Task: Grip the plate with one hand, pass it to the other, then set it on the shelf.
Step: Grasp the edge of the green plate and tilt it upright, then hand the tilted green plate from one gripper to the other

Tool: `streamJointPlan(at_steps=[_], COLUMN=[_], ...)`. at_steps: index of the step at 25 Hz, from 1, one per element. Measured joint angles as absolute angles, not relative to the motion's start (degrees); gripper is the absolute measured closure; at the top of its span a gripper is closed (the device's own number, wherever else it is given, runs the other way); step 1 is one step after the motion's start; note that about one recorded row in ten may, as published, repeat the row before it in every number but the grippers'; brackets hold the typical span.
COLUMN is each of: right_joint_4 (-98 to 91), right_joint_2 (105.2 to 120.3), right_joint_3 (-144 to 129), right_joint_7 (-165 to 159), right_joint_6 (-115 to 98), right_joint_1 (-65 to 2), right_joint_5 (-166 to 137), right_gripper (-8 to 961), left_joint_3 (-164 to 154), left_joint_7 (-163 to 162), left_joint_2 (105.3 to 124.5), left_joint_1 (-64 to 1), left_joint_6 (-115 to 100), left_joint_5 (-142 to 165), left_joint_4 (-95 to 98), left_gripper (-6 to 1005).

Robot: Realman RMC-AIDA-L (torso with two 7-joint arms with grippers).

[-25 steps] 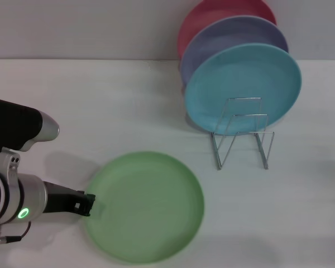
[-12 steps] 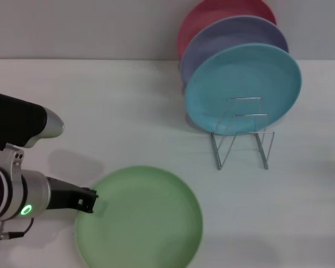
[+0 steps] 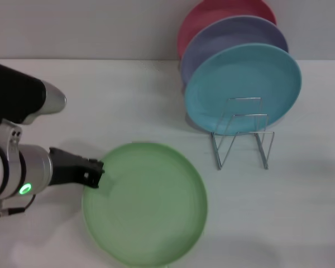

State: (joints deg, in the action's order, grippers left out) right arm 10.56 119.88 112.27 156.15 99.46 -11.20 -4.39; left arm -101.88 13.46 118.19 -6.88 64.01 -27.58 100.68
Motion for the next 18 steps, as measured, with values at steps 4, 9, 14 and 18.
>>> streamJointPlan(at_steps=[4, 9, 14, 18], right_joint_4=[15.55, 32.22, 60.38, 80.43], right_joint_2=[119.52, 118.99, 118.62, 117.89], right_joint_3=[111.99, 110.56, 105.41, 103.91], right_joint_7=[149.50, 139.70, 120.96, 89.80], right_joint_6=[99.98, 93.32, 63.66, 43.63], right_joint_1=[-11.49, -10.83, -8.47, -11.24], right_joint_5=[-4.51, -12.33, -30.27, -61.19], right_gripper=[117, 117, 117, 118], left_joint_3=[-100.37, -98.57, -98.40, -98.47], left_joint_7=[14.80, 16.17, 16.79, 16.68], left_joint_2=[118.11, 118.12, 118.19, 118.33], left_joint_1=[-6.89, -6.58, -6.04, -6.30], left_joint_6=[63.68, 62.00, 59.36, 58.18], left_joint_5=[-27.40, -27.30, -26.40, -24.51], left_joint_4=[103.43, 107.13, 109.29, 109.86], left_gripper=[966, 961, 953, 947])
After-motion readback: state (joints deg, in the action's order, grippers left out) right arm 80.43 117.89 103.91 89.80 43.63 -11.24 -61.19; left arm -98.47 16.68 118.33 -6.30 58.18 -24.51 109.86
